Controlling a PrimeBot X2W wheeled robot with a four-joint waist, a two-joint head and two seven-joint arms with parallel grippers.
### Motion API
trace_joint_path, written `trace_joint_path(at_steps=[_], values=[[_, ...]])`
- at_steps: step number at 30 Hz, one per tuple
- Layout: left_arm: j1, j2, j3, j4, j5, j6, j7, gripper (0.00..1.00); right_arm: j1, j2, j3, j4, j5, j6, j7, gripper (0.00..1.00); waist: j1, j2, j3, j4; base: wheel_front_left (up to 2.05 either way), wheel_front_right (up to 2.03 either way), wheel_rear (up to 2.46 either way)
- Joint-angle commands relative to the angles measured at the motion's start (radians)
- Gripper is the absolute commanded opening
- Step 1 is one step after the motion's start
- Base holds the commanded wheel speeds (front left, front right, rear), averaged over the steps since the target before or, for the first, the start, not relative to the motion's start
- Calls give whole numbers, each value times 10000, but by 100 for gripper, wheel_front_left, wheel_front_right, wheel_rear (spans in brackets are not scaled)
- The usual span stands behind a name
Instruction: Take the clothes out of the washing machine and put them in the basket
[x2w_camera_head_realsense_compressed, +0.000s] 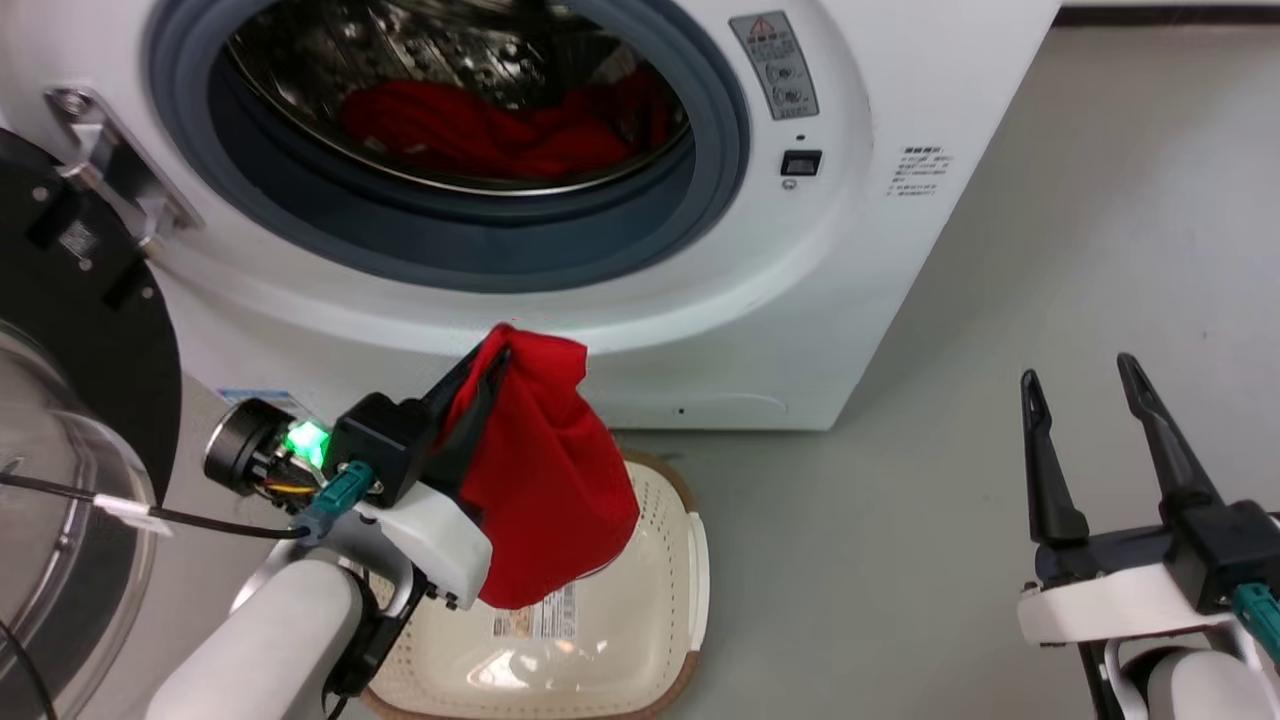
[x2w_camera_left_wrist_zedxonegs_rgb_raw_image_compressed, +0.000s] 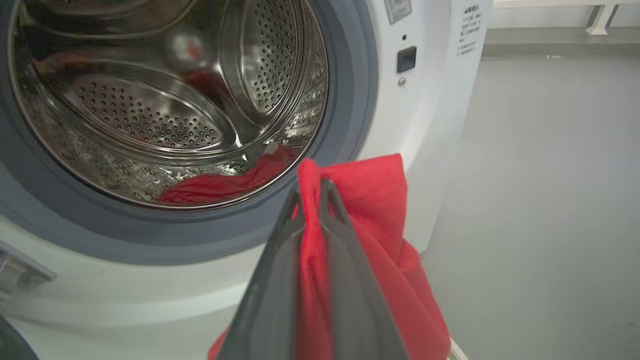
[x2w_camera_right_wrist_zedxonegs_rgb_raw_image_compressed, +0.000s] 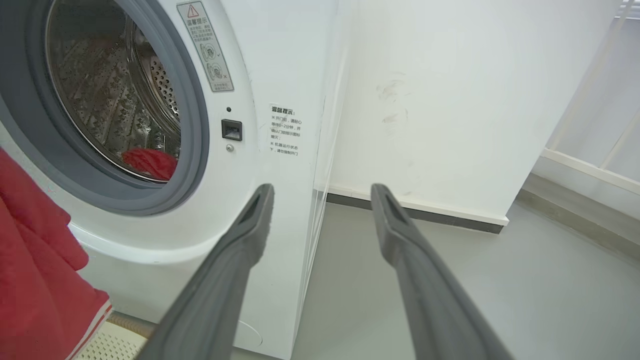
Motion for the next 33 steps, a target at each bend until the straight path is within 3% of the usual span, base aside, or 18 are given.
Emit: trace_joint_path(at_steps=[1, 20, 25, 33], values=[[107, -95, -24, 156, -12, -38, -103, 0, -199, 8, 18, -50, -30, -7, -21, 100, 0, -1, 473, -68, 0, 0, 0], [-2322, -2021, -938, 7706, -157, -1819, -1196, 0, -1868, 9, -224, -469, 69, -7, -22, 100, 0, -1, 4445, -1000, 0, 0, 0], [-3113, -2534, -991, 9519, -386, -2053, -1109, 0, -2130, 12, -251, -601, 146, -7, -22, 100, 0, -1, 5162, -1159, 0, 0, 0], [-4091, -2896, -1405, 11495, -271, -2190, -889, 0, -2430, 11, -82, -698, 217, -7, -22, 100, 0, -1, 5958, -1348, 0, 0, 0]])
